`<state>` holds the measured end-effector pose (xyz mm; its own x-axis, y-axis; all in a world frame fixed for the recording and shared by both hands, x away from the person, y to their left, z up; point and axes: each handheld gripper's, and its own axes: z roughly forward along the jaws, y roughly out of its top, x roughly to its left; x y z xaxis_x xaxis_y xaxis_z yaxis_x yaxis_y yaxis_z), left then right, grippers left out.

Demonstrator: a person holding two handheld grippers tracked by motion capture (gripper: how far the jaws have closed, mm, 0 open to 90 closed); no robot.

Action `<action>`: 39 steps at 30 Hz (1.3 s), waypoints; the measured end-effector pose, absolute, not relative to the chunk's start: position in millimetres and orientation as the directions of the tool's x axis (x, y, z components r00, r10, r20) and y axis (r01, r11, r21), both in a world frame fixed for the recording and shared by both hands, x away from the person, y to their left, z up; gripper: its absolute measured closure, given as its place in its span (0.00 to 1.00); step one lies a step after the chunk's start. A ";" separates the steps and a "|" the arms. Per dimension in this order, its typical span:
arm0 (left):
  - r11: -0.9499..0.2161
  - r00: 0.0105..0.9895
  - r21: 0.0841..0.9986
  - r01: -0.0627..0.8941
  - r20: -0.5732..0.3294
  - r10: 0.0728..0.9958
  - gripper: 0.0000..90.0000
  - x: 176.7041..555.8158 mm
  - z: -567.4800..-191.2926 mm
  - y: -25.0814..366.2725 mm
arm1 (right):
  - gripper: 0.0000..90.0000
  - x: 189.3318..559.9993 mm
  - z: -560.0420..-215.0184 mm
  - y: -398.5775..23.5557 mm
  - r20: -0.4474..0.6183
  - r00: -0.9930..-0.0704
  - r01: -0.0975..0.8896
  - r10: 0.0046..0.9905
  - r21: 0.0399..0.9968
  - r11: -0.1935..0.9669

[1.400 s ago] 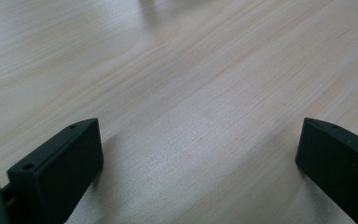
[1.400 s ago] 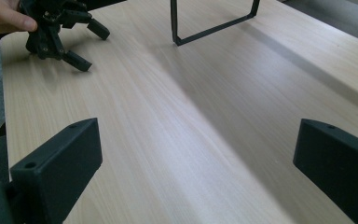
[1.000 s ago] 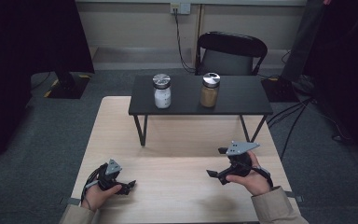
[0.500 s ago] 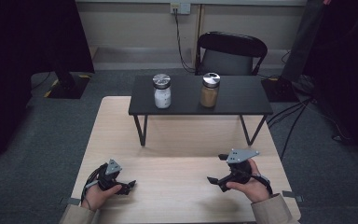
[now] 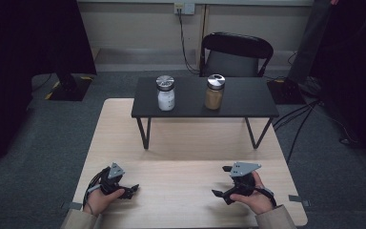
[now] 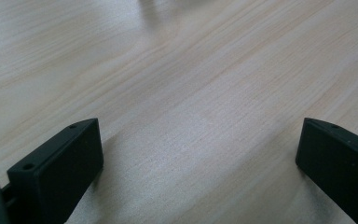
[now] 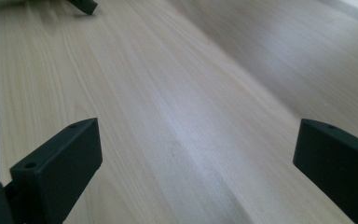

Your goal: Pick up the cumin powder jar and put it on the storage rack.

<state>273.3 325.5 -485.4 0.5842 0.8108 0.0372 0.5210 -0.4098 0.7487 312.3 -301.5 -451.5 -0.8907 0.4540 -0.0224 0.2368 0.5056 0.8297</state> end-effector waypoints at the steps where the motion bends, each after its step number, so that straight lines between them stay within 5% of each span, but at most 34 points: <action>1: -0.410 0.584 0.749 0.521 0.037 0.811 0.00 273.3 -485.4 325.4 | 0.00 312.4 -453.9 -301.4 -0.024 -0.891 0.236 0.453 0.829 0.508; 39: -0.407 0.582 0.750 0.521 0.037 0.812 0.00 273.0 -485.7 324.8 | 0.00 307.7 -486.0 -296.2 -0.026 -0.892 0.261 0.451 0.785 0.562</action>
<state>273.0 324.8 -485.7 0.5819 0.8124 0.0370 0.5210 -0.4073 0.7501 307.7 -296.2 -486.0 -0.8920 0.4514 -0.0264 0.2613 0.5623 0.7845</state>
